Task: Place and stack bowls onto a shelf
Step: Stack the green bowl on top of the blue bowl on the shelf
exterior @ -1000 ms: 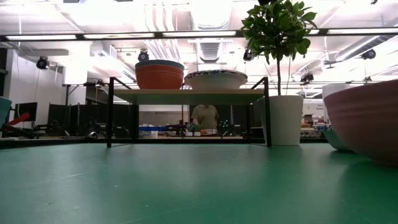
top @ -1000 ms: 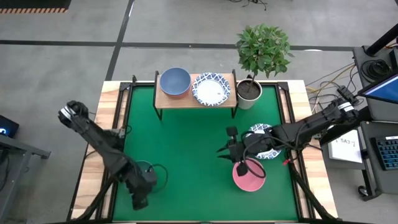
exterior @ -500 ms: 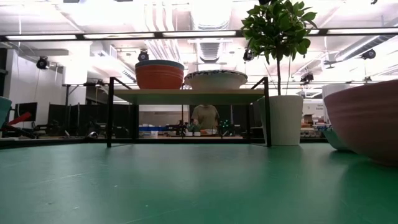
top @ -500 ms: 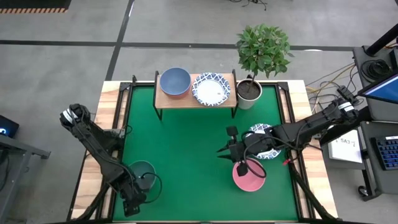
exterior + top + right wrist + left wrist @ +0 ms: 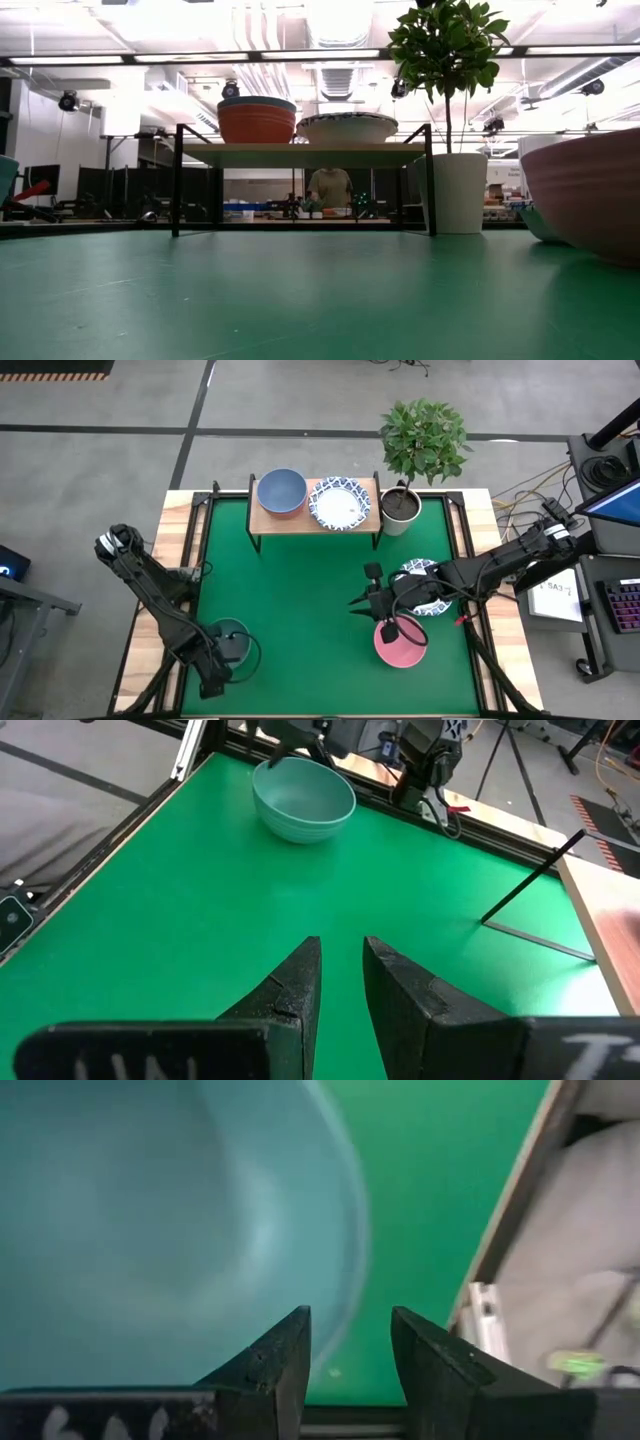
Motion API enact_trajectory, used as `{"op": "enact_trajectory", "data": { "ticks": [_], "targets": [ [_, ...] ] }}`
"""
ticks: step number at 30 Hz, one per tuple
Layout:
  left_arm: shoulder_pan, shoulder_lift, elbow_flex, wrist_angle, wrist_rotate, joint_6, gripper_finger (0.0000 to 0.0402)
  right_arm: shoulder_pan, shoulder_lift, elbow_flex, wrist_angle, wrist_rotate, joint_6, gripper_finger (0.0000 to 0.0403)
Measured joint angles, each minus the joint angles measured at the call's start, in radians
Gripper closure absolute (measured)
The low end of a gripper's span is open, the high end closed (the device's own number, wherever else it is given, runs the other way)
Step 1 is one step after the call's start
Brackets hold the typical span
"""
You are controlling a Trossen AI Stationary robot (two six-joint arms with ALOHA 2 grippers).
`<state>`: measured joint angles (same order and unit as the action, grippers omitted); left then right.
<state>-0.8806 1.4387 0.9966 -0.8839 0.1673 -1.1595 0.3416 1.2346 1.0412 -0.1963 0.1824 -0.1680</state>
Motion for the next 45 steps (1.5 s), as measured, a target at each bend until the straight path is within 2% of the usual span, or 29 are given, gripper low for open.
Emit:
{"op": "enact_trajectory", "data": {
  "ticks": [3,10,19,31,35,40,45],
  "targets": [
    [-0.003,0.0,0.0,-0.049,-0.024,0.018,0.0278,0.0,0.0,-0.001,0.0,0.0,0.0,0.0335],
    [-0.004,0.0,0.0,-0.024,-0.102,0.052,0.0278,-0.002,0.001,-0.007,0.0,0.001,0.0,0.0335],
    [-0.014,0.022,-0.003,0.007,-0.109,0.052,0.0278,-0.002,0.001,-0.007,0.0,0.001,-0.01,0.0335],
    [-0.021,0.115,-0.004,0.055,-0.115,0.07,0.0281,-0.002,0.001,-0.008,-0.001,0.001,-0.016,0.0335],
    [-0.021,0.145,-0.004,0.057,-0.098,0.081,0.0308,-0.002,0.001,-0.008,-0.001,0.001,-0.016,0.0335],
    [-0.022,0.154,-0.003,0.062,-0.076,0.081,0.0384,-0.002,0.001,-0.008,-0.001,0.001,-0.016,0.0335],
    [0.001,0.14,0.068,0.002,-0.109,0.115,0.0392,-0.002,0.001,-0.008,-0.004,0.001,-0.016,0.0335]
  ]
}}
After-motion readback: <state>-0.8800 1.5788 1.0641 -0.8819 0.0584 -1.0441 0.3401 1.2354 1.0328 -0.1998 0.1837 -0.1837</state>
